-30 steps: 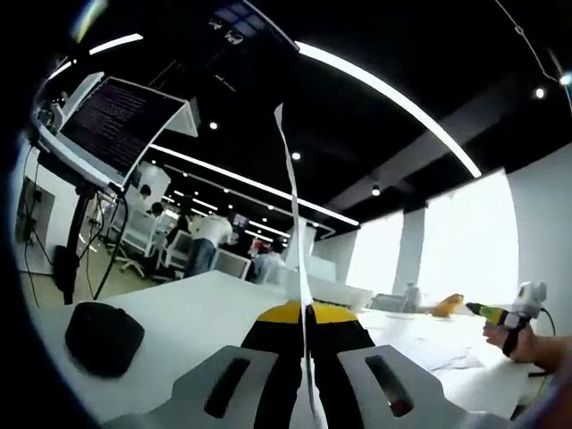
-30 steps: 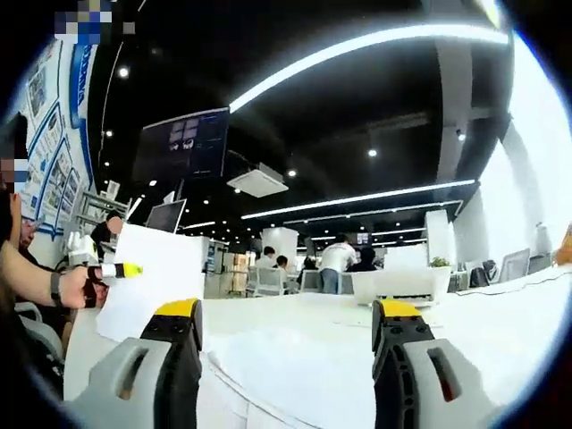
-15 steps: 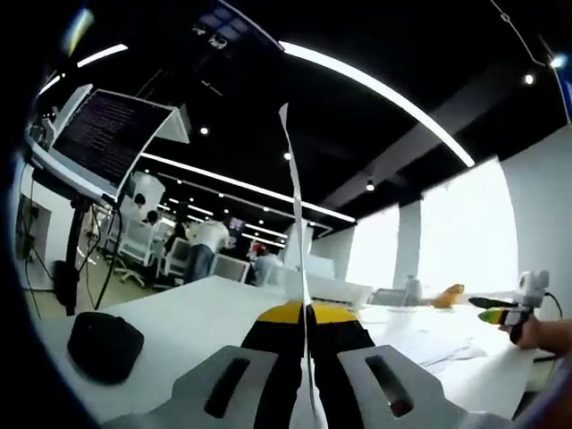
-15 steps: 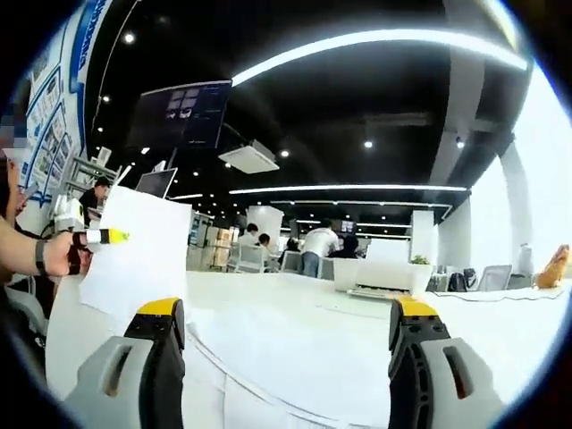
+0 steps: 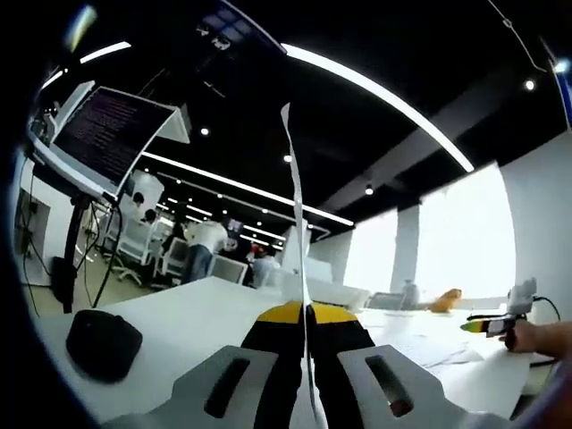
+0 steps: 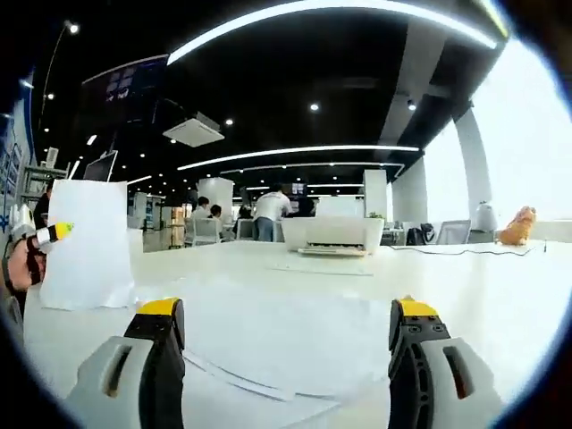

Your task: Organize the stack of printing papers by aligning and flattening the scattered papers on the table

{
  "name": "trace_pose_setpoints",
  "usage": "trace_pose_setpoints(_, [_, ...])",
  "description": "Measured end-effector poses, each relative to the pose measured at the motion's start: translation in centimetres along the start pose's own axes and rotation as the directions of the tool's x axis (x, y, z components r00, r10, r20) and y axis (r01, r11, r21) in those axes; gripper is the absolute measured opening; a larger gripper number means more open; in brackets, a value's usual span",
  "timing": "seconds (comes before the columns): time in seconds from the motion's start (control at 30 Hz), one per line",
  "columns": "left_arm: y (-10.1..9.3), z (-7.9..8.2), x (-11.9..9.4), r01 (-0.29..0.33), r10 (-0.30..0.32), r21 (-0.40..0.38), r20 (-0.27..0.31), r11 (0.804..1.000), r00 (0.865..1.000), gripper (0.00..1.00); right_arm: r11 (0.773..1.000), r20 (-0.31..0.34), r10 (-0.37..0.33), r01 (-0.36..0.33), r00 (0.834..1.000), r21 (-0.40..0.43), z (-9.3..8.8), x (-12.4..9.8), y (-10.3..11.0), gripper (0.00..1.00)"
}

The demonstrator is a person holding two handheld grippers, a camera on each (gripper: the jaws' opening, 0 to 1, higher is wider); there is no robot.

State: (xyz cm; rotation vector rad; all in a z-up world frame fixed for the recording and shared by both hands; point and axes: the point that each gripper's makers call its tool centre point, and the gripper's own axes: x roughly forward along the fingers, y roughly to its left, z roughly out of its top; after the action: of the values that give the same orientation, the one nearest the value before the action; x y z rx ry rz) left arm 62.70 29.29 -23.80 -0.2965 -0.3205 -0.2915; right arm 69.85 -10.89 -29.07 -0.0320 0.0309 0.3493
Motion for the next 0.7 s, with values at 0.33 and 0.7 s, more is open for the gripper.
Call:
trace_pose_setpoints(0.33, [-0.2,-0.1,0.0,0.008,-0.008,0.001,-0.006,1.0,1.0,0.06,0.999,-0.133,-0.024,0.02,0.991,-0.037,-2.8,-0.1,-1.3,0.9])
trace_pose_setpoints(0.7, [-0.4,-0.2,0.1,0.015,-0.015,0.009,-0.009,1.0,1.0,0.06,0.999,-0.202,-0.045,0.039,0.978,-0.037,-4.2,-1.6,-3.1,0.87])
